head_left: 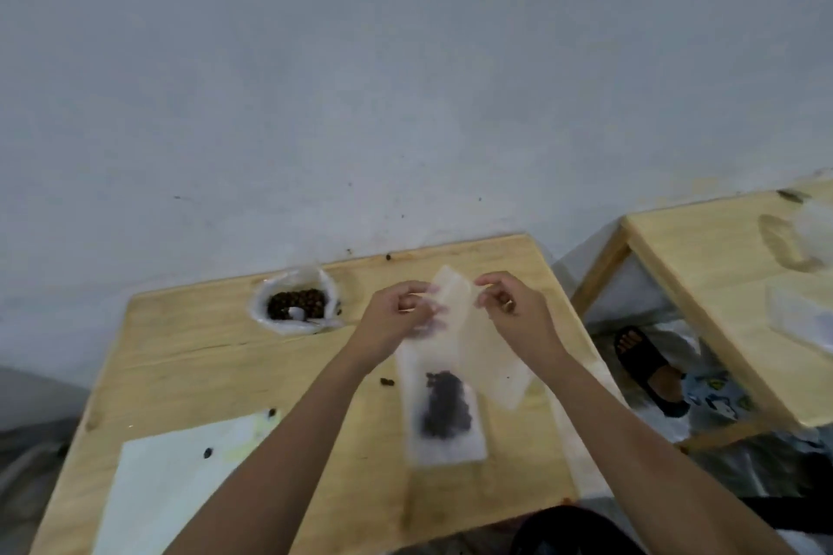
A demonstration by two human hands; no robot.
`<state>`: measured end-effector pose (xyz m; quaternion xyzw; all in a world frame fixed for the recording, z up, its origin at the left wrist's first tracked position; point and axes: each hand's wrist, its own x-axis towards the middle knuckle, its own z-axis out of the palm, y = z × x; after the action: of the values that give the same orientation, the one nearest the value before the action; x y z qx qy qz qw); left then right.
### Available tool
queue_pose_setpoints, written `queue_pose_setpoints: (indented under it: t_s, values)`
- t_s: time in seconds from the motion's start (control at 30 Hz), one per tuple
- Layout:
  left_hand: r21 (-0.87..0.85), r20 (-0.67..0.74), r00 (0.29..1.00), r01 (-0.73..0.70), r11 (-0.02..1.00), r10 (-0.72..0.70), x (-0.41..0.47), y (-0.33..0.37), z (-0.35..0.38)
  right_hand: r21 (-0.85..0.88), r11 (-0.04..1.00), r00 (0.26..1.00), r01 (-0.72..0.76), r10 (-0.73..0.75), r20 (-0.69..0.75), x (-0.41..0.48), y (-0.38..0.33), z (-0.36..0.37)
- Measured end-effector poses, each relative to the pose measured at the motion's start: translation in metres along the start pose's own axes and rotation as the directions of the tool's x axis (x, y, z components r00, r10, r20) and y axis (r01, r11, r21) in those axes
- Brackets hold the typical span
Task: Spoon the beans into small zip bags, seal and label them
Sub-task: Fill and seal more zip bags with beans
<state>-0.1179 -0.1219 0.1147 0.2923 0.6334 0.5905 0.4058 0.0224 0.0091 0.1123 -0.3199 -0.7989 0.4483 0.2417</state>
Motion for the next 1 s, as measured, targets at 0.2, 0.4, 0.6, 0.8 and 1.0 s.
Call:
queue_pose_setpoints:
  t_s: [0.2, 0.4, 0.6, 0.8, 1.0]
  values:
    - [-0.072, -0.184, 0.982, -0.048, 0.996, 0.034, -0.023, 0.033, -0.083, -0.033, 0.962, 0.959, 0.272, -0.274, -0.075, 0.036, -0.066, 0.069]
    - [-0.026, -0.273, 0.947, -0.181, 0.983, 0.167, -0.034, 0.062, -0.135, 0.313, 0.947, 0.983, 0.075, -0.123, 0.136, 0.058, -0.139, 0.130]
    - [0.075, -0.281, 0.917, -0.272, 0.959, 0.282, -0.040, 0.075, -0.170, 0.546, 0.829, 0.963, -0.125, -0.032, 0.268, 0.070, -0.190, 0.164]
    - [0.074, -0.294, 0.913, -0.272, 0.960, 0.281, -0.042, 0.080, -0.202, 0.553, 0.818, 0.950, -0.156, -0.028, 0.310, 0.075, -0.211, 0.183]
    - [0.122, -0.286, 0.910, -0.275, 0.954, 0.299, -0.037, 0.078, -0.223, 0.576, 0.797, 0.951, -0.182, -0.005, 0.308, 0.079, -0.218, 0.200]
